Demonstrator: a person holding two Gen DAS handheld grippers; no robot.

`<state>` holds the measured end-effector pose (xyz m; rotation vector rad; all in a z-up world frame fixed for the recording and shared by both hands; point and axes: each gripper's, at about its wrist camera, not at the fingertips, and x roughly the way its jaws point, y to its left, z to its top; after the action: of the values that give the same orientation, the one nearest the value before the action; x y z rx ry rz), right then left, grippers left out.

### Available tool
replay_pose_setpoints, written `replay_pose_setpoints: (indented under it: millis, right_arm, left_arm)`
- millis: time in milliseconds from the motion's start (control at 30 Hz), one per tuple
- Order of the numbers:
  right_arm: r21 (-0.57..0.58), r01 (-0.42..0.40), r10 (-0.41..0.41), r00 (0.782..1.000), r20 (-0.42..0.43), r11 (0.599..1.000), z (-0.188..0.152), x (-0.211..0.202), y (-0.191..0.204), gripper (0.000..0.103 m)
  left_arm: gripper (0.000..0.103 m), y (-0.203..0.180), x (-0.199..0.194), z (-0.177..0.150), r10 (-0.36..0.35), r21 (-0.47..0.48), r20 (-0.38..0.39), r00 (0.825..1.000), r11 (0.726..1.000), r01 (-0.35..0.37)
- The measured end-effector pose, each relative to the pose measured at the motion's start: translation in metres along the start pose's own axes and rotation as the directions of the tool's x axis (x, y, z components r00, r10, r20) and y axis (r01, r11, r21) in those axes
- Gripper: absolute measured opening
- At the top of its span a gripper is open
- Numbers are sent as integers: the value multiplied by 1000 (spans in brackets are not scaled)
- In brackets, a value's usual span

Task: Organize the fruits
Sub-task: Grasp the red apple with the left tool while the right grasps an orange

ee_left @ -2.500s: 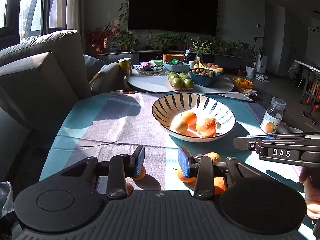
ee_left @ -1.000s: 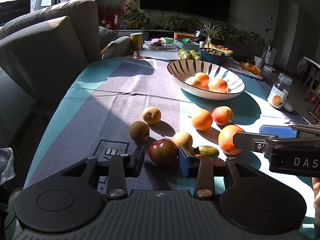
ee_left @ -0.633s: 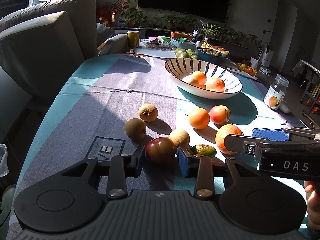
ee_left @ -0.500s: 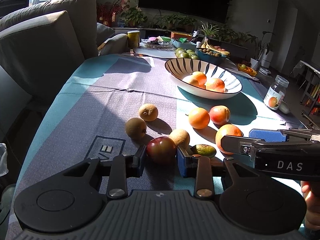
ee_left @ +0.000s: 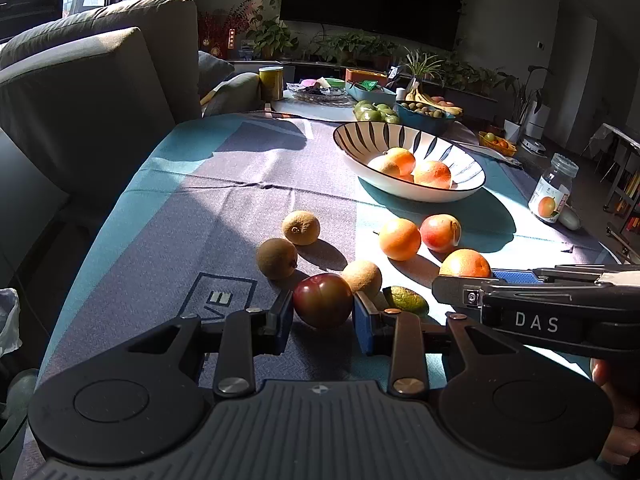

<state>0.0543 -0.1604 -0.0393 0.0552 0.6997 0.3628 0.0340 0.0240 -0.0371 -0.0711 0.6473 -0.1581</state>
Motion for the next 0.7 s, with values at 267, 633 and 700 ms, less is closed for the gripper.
replay_pose_setpoints:
  millis: [267,633,700]
  right_arm:
    - [13,3,-4,1000,27,1000,3,-9,-2,78]
    - [38,-6,4,999,50,999,3,-18,-9,78]
    - [44,-5,3,998,57,999,5,-19,-11,78]
  left_arm:
    - [30,-6,-7,2,-11,17,16,1000,1000,11]
    - [30,-18,-11,7,-23,38,26,999,999,22]
    - [30,-21,-11,8,-26,42,26,999,999,25]
